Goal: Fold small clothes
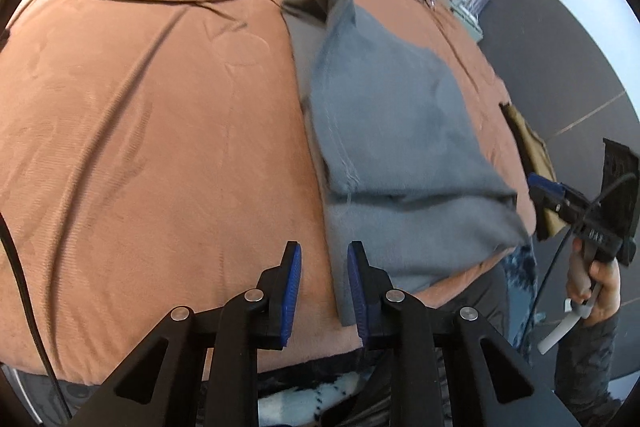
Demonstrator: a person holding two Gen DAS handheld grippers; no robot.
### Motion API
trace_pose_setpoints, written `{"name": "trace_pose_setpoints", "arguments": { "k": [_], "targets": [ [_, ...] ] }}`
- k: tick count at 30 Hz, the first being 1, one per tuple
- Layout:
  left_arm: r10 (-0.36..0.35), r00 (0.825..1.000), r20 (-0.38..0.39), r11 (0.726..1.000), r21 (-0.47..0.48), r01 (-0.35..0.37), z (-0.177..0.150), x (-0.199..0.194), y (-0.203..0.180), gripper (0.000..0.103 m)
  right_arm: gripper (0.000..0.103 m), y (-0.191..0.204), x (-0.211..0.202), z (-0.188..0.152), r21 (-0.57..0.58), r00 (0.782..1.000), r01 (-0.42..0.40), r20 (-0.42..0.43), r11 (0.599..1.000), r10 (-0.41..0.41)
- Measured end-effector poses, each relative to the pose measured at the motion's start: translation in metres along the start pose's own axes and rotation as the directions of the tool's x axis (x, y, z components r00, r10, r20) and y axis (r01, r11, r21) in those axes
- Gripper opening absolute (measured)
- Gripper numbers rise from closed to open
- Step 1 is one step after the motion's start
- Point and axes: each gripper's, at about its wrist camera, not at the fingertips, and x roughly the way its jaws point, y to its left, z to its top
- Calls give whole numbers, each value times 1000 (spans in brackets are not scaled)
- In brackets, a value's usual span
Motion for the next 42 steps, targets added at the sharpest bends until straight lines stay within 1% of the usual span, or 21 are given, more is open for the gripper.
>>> {"name": "trace_pose_setpoints", "arguments": {
  "k": [5,11,16,18,20,22,24,26,28,29,30,32,33,37,42],
  "targets": [
    [-19,999,36,998,-52,20,3,-14,22,26,55,58,30,17,-165,999,-3,-47,986,-5],
    [-31,997,69,993,-109,38,1,-28,52,26,55,102,66,34,-293,995,2,-94,956,-30],
    [-38,995,94,989,-142,51,1,-38,75,26,55,124,92,43,-354,991,9,-123,935,-56],
    [-40,994,99,986,-155,55,1,-40,84,26,55,136,104,46,-387,988,23,-130,922,-79],
    [-39,994,102,985,-163,55,2,-41,90,26,55,140,116,45,-408,984,36,-143,912,-103],
    [-38,994,103,984,-170,56,2,-42,95,26,55,145,125,45,-419,983,26,-156,907,-100],
    [-36,994,105,982,-178,55,2,-42,99,26,55,149,134,44,-445,980,38,-157,895,-120],
    [-34,994,105,980,-189,53,2,-41,102,26,54,149,141,46,-446,981,46,-148,894,-124],
    [-33,994,104,979,-196,53,2,-41,104,26,45,147,143,49,-444,984,49,-131,894,-119],
    [-32,994,103,979,-198,52,3,-41,103,26,34,147,143,50,-444,986,47,-125,895,-114],
    [-31,994,100,979,-196,50,4,-41,101,26,19,146,142,53,-440,988,33,-123,898,-97],
    [-28,995,96,981,-190,46,8,-40,98,26,8,144,135,57,-434,991,21,-107,901,-75],
    [-27,995,94,982,-185,44,10,-39,96,26,8,140,128,60,-432,993,27,-88,901,-73],
    [-26,996,88,985,-166,40,22,-35,84,26,7,123,104,75,-381,999,5,-33,924,-20],
    [-21,997,71,990,-135,31,42,-25,65,26,7,92,73,95,-315,999,-2,39,949,15]
  ]
}}
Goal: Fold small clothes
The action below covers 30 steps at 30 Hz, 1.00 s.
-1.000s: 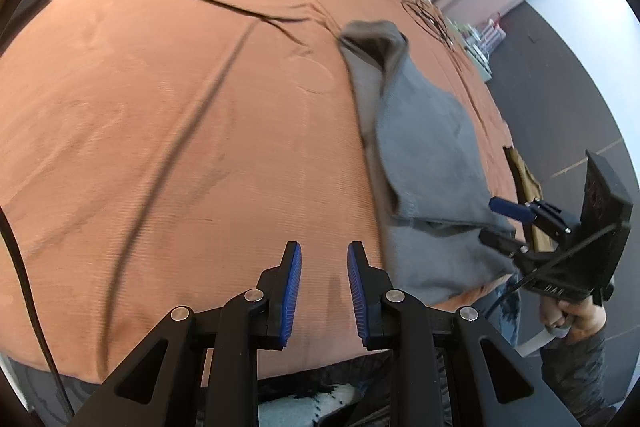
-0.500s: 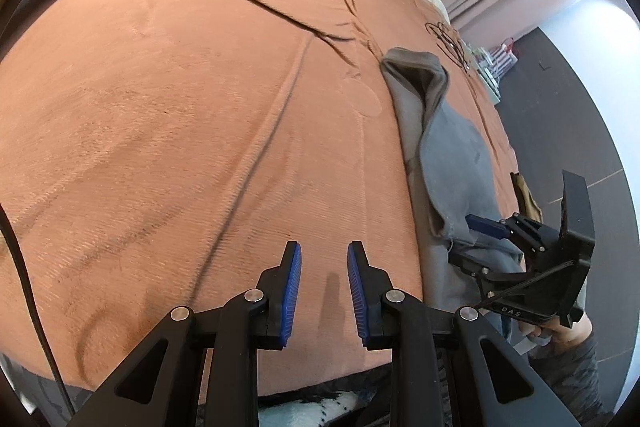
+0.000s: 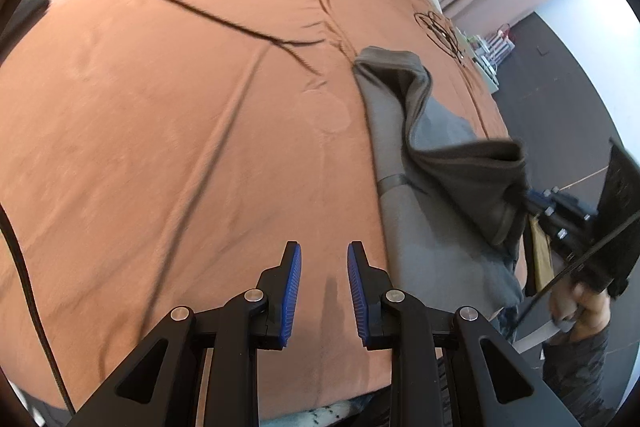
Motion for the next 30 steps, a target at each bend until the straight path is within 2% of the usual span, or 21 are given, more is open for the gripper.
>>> {"name": "trace_pose_setpoints", "arguments": {
  "k": [8,13,19,23,25,26,27,28,29,30],
  "targets": [
    [20,999,-32,999,37,-19,23,19,-25,26,7,-66,-27,1,134,997,-6,75,991,-4],
    [49,997,-52,998,43,-46,34,32,-34,26,7,-113,-14,-7,244,995,-39,93,969,17],
    [86,993,-77,995,49,-82,39,45,-38,26,7,-169,19,-30,402,995,-65,89,913,32],
    [107,990,-94,994,45,-103,42,55,-39,26,8,-193,47,-47,511,1000,-2,25,860,-13],
    [113,989,-100,993,44,-109,44,59,-40,26,9,-201,52,-56,554,1000,-3,11,833,-3],
    [116,988,-100,993,41,-113,46,61,-40,26,18,-203,52,-61,573,1000,-30,25,819,19],
    [119,988,-100,993,38,-116,48,63,-40,26,39,-205,50,-65,591,998,-65,50,804,44],
    [120,988,-100,993,34,-117,51,65,-40,28,53,-206,48,-67,597,996,-82,65,798,54],
    [120,988,-98,993,30,-118,53,67,-40,31,72,-205,44,-71,603,994,-106,90,790,65],
    [121,988,-95,993,27,-119,55,69,-41,39,73,-209,42,-75,607,991,-128,108,785,78]
  ]
}}
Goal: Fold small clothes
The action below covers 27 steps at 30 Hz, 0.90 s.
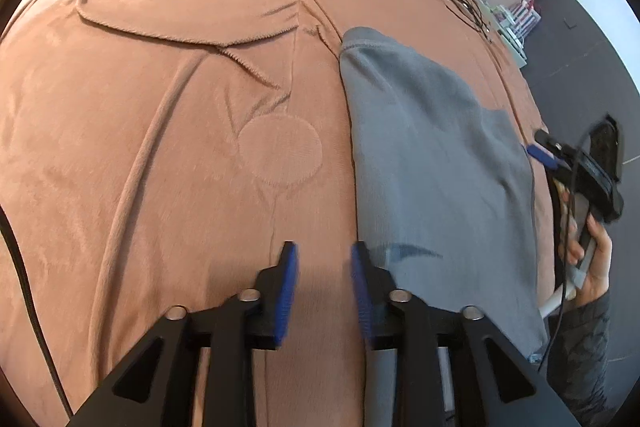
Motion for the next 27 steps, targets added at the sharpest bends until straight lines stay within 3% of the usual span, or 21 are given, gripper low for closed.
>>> {"name": "trace_pose_setpoints", "arguments": {
  "k": [2,10,15,20,27],
  "targets": [
    [-3,1000,13,1000,1,3,4,2,-3,47,73,-5,-2,-5,23,999,-45,-17,999,45],
    [-61,998,24,998,-25,62,32,25,-11,47,73,-34,11,-4,39,978,-169,-118,985,173],
    [-88,996,32,995,-36,89,54,42,-14,47,73,-40,33,3,8,964,-187,-193,982,185],
    [-145,989,41,987,-65,147,75,55,-14,47,72,-52,50,22,34,954,-223,-199,974,225],
    [-205,978,41,976,-72,207,101,77,-22,47,47,-75,68,32,99,945,-260,-178,960,275]
  ]
}}
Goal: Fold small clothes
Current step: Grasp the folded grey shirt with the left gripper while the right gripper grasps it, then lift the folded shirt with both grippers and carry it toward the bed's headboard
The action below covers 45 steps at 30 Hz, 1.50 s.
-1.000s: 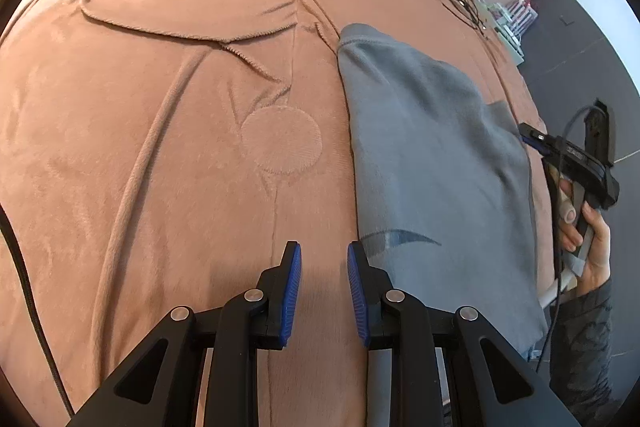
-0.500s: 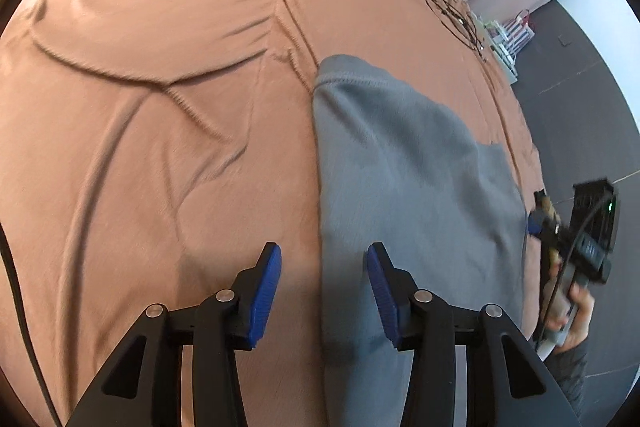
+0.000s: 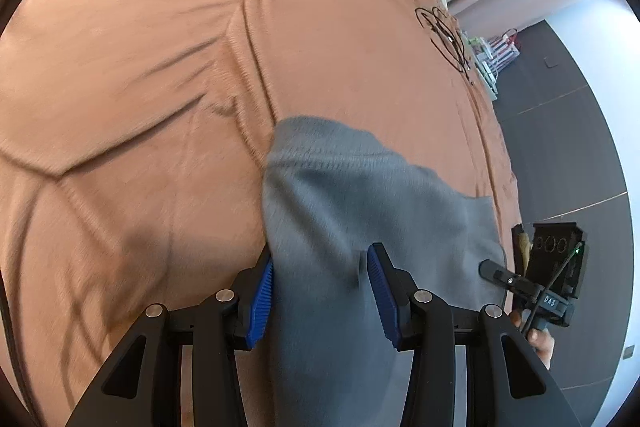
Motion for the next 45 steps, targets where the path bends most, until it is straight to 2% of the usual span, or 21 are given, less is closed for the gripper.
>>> {"name": "trace_pose_setpoints", "arguments": {
  "k": [2,4,6,9,12,20,27,38,45],
  "targets": [
    [-7,1000,6,1000,1,7,5,5,-3,44,39,-5,-1,4,4,1000,2,3,1000,-2],
    [17,1000,5,1000,7,-17,9,12,-7,27,30,-5,0,1,-6,1000,15,3,1000,-15],
    [16,1000,4,1000,14,-16,10,12,-12,17,20,2,1,1,-28,999,39,6,999,-39],
    [13,1000,19,999,48,-14,8,3,-18,12,16,21,-9,-6,-78,997,69,31,995,-67],
    [-43,998,38,997,60,41,6,-12,-24,11,16,39,-17,-9,-114,996,69,56,991,-63],
    [-131,987,96,985,126,119,2,-61,-45,11,15,80,-51,-23,-178,989,82,139,981,-57],
    [-216,965,147,964,187,188,-7,-114,-68,10,15,112,-103,-55,-241,973,86,227,967,-30],
    [-320,909,266,924,300,237,-31,-226,-92,10,14,200,-167,-112,-370,939,111,342,923,24],
    [-338,871,357,917,334,220,-41,-303,-88,10,14,251,-176,-146,-458,925,109,372,882,79]
  ]
}}
